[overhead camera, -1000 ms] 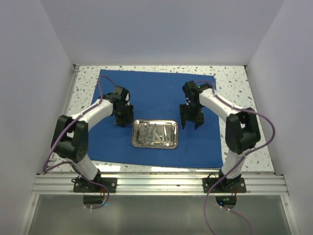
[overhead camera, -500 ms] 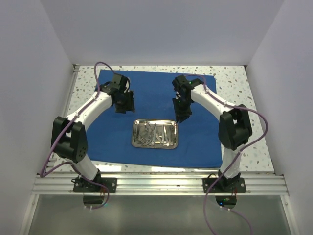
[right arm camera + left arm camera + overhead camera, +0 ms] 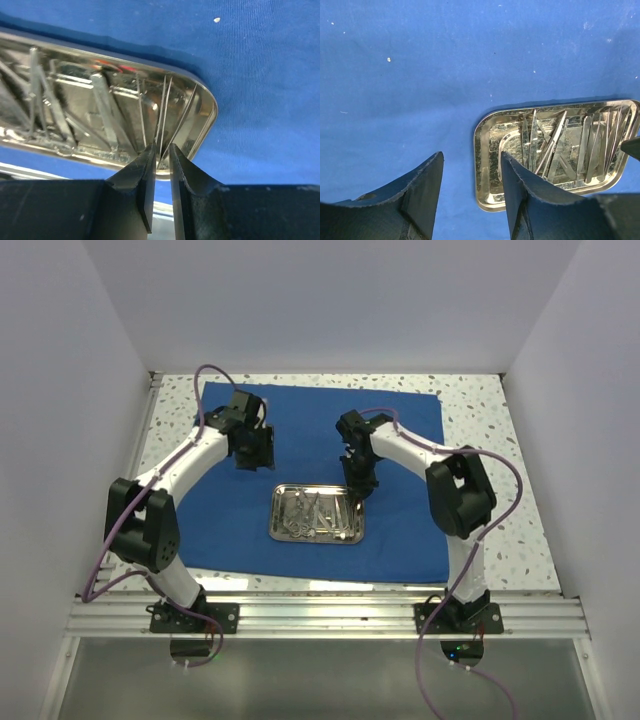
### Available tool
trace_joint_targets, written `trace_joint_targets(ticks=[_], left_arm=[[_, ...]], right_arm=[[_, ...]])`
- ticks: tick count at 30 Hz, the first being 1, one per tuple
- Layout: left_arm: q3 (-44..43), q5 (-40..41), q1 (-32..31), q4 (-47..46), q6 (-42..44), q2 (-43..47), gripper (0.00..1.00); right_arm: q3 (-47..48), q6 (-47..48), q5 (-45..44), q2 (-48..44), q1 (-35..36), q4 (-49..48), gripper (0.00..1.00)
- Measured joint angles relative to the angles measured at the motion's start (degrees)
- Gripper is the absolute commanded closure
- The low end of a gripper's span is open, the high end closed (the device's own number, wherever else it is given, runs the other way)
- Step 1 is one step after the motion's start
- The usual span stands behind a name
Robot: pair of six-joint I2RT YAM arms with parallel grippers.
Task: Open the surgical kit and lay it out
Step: Pick up the medical item from the container.
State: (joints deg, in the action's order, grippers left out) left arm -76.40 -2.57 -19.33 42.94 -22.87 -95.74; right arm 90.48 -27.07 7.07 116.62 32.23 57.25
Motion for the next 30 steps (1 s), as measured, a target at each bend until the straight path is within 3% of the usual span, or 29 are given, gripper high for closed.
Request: trace_joint_targets(ticks=[11,16,20,30], left_arm=[[0.0,0.6,-4.1,0.0,-0.9,0.0,0.47],[-0.3,1.4,-6.8,0.2,-3.1,0.0,0.48],[-2.6,2.3,-7.9,1.2,-4.8,0.0,0.48],[-11.3,6.2,-12.6,2.6,-6.8,-4.2,0.5]], right_arm=[[-3.0,-0.1,-1.4,1.6,0.0,-3.0,0.73],[-4.3,-0.1,-1.2,1.8,0.2,-6.7,0.83],[-5.1,-0.1,-0.6,1.6,0.0,-7.5,1.0],[-7.0,1.1,-2.8,-1.4,0.0,-8.9,1.0]])
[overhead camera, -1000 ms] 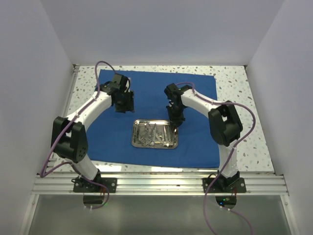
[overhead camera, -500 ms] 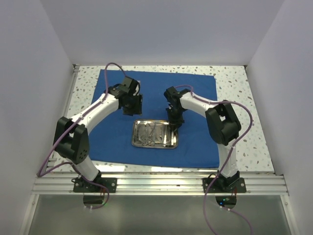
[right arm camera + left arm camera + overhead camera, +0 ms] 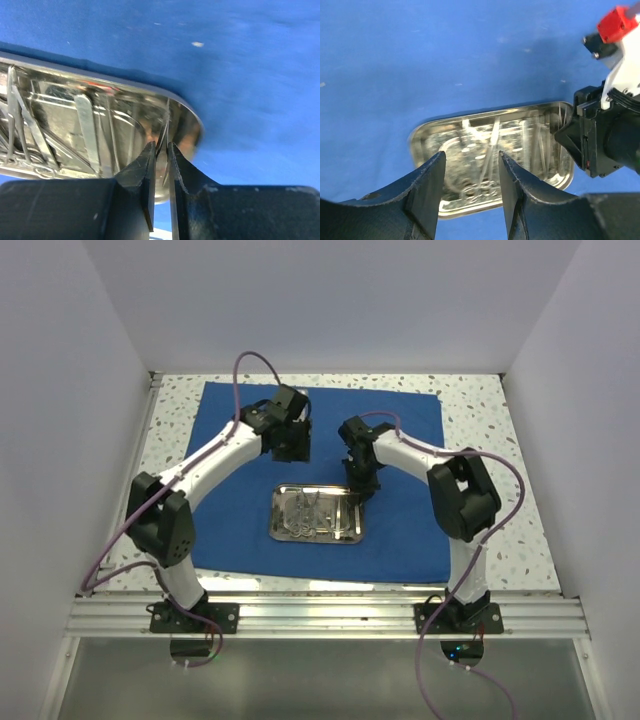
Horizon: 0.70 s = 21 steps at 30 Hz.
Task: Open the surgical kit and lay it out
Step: Pick up the medical item from the container, then place the medical item in the surgical kit.
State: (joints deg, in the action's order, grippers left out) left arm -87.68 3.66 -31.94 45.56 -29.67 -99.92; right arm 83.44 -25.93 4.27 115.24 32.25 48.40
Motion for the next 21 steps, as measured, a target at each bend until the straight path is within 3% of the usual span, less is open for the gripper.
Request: trace_joint_targets(ticks=[4,11,21], left_arm=[[-2.2,1.2,-4.7,-0.1,-0.5,-4.1,0.51],[-2.3,2.3,-7.9,0.3,-0.7,-10.8,0.54],[-2.5,4.5,-7.8,1.3,-0.5,-13.6,0.74]], right_arm=[[2.1,0.9,-3.8,-3.3,-1.3,2.8,1.0],[15.8,2.3,-9.5,-4.0,-8.9,4.2,1.0],[36.9,4.0,-15.7,17.2,-17.0,3.7,1.0]])
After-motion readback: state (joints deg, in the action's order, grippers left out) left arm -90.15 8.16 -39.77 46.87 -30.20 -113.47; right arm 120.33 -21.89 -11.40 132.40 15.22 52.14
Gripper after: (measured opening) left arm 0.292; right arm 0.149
